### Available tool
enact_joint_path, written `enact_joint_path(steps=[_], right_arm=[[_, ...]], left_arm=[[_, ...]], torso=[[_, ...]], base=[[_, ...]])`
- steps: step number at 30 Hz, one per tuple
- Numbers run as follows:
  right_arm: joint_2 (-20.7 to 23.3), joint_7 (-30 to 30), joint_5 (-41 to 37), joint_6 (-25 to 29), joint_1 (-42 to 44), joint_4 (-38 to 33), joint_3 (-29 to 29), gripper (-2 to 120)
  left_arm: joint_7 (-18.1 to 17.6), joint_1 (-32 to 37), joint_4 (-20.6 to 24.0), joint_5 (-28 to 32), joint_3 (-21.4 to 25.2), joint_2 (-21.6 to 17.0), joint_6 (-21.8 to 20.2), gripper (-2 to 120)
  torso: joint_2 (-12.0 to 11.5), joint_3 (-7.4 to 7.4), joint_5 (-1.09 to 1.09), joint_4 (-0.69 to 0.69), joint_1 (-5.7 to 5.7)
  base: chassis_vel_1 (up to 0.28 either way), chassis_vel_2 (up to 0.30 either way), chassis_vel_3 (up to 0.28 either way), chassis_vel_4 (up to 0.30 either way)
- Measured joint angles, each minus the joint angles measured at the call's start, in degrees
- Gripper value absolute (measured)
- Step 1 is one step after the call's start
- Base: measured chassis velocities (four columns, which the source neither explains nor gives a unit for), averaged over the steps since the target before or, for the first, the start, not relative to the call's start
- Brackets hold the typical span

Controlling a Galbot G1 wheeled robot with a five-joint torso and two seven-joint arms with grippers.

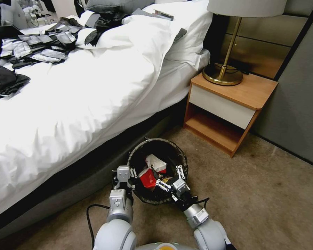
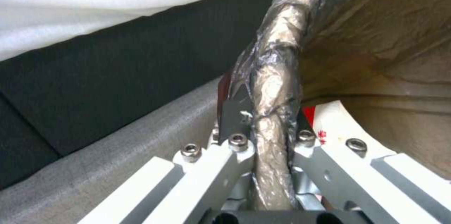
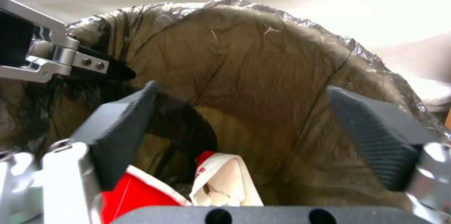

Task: Pick up the trash bin, then pick up the garbage from the floor and place it into the trash bin.

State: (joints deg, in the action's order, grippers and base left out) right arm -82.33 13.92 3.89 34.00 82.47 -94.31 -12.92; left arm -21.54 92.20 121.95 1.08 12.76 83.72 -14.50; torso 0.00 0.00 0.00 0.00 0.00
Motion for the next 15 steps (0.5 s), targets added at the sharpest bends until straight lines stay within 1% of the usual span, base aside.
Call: enact_joint_path(steps=[1,2,8,12,14,15], right_arm=[[0.0,0.0,0.0,0.1,0.2,-0.2,0.0,96],[0.0,0.1,0.1,0.2,0.4,-0.5,0.0,98],[0.1,0.2,0.7,1.1,1.3,-2.6,-0.2,100],[0.1,0.1,2.3,3.2,2.0,-7.0,-1.0,100],[-0.2,-1.3,3.5,3.8,2.3,-9.8,-1.5,100],[-0.2,-1.3,3.5,3.8,2.3,-9.8,-1.5,100]], left_arm=[[0.0,0.0,0.0,0.0,0.0,0.0,0.0,0],[0.0,0.0,0.0,0.0,0.0,0.0,0.0,0],[0.0,0.0,0.0,0.0,0.2,-0.1,0.0,0],[0.0,0.0,-0.1,0.0,0.5,-0.1,0.0,0],[0.0,0.1,-0.2,0.0,0.6,-0.1,0.0,0],[0.0,0.1,-0.2,0.0,0.6,-0.1,0.0,0]], torso=[[0.0,0.0,0.0,0.0,0.0],[0.0,0.0,0.0,0.0,0.0],[0.0,0.0,0.0,0.0,0.0],[0.0,0.0,0.0,0.0,0.0],[0.0,0.0,0.0,0.0,0.0],[0.0,0.0,0.0,0.0,0.0]], base=[[0.0,0.0,0.0,0.0],[0.0,0.0,0.0,0.0],[0.0,0.0,0.0,0.0],[0.0,0.0,0.0,0.0],[0.0,0.0,0.0,0.0],[0.0,0.0,0.0,0.0]])
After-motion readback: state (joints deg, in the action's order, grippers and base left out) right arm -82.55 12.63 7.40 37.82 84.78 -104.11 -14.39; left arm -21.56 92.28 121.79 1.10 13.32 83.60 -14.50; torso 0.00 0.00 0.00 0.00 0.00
